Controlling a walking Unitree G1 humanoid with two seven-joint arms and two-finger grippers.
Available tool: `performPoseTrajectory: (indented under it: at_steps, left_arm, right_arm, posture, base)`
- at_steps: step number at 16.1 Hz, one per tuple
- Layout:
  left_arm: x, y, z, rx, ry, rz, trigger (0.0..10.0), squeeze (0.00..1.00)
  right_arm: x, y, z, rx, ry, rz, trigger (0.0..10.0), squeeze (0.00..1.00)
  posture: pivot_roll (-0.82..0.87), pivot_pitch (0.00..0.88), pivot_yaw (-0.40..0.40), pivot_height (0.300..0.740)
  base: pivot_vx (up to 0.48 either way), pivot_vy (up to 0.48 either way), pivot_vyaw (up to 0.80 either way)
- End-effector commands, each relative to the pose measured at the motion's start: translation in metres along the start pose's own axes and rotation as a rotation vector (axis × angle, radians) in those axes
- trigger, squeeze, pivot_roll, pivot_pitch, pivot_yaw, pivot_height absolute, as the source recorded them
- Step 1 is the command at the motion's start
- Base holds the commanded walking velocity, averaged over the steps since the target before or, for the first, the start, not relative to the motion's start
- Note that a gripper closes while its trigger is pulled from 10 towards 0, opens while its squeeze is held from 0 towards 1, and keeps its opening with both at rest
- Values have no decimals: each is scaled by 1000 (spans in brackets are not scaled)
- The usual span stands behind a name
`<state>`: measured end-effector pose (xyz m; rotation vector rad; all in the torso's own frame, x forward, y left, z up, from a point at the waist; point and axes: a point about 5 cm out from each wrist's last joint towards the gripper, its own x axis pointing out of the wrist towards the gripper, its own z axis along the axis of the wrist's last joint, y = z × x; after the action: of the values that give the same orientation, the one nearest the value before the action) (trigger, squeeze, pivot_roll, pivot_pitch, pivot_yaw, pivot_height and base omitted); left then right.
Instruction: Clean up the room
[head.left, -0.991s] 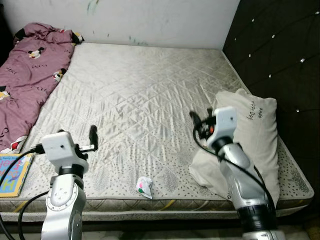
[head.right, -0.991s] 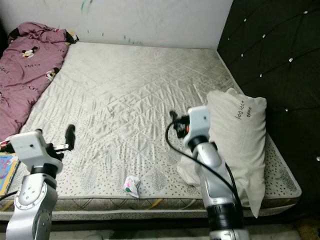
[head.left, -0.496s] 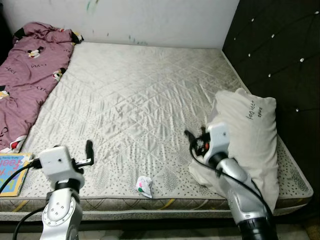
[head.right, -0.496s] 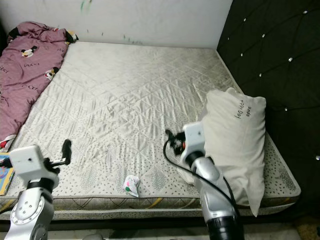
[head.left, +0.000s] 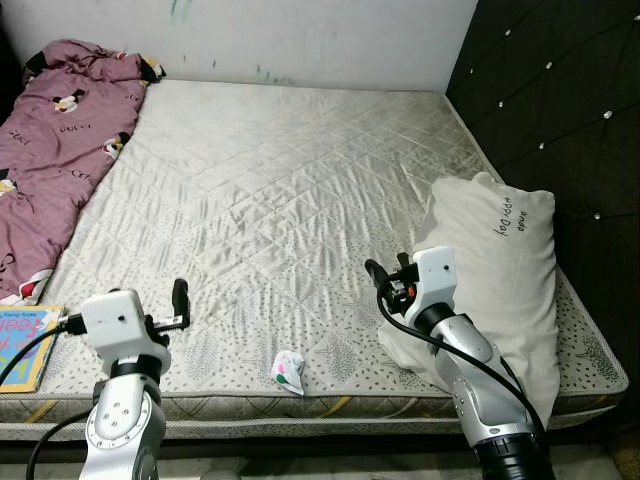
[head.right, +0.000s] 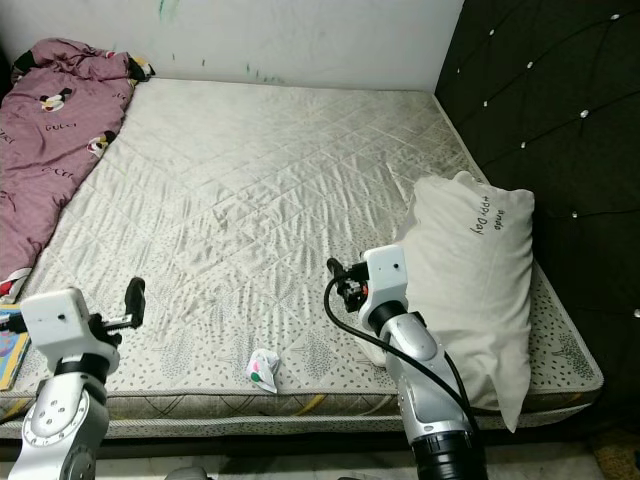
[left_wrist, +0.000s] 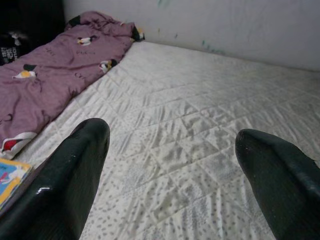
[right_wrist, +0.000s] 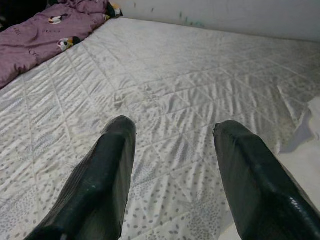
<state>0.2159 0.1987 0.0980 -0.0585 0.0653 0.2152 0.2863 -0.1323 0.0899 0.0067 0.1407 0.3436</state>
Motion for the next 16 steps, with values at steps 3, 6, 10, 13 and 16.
performPoseTrajectory:
  at_steps: [3,6,10,13,16]
  left_arm:
    - [0,-4,3,11,-13,-13,10000,0]
    - [2,-4,4,15,-17,-15,10000,0]
    - [4,-5,5,18,-24,-12,10000,0]
    - [6,-5,6,23,-29,-11,10000,0]
    - [7,-5,6,25,-33,-11,10000,0]
  right_arm:
    - [4,-2,7,-13,-18,9,10000,0]
    - [6,-1,7,-20,-18,26,10000,0]
    - [8,-2,8,-25,-23,31,10000,0]
    - [10,-1,9,-26,-29,35,10000,0]
    - [12,-1,10,-30,-35,39,10000,0]
  posture:
    - [114,28,-73,740]
    - [118,20,-79,740]
    - [124,7,-83,695]
    - [125,3,-82,660]
    - [125,2,-83,630]
  base:
    - [0,0,0]
    - [0,0,0]
    - [0,0,0]
    - [0,0,0]
    - [0,0,0]
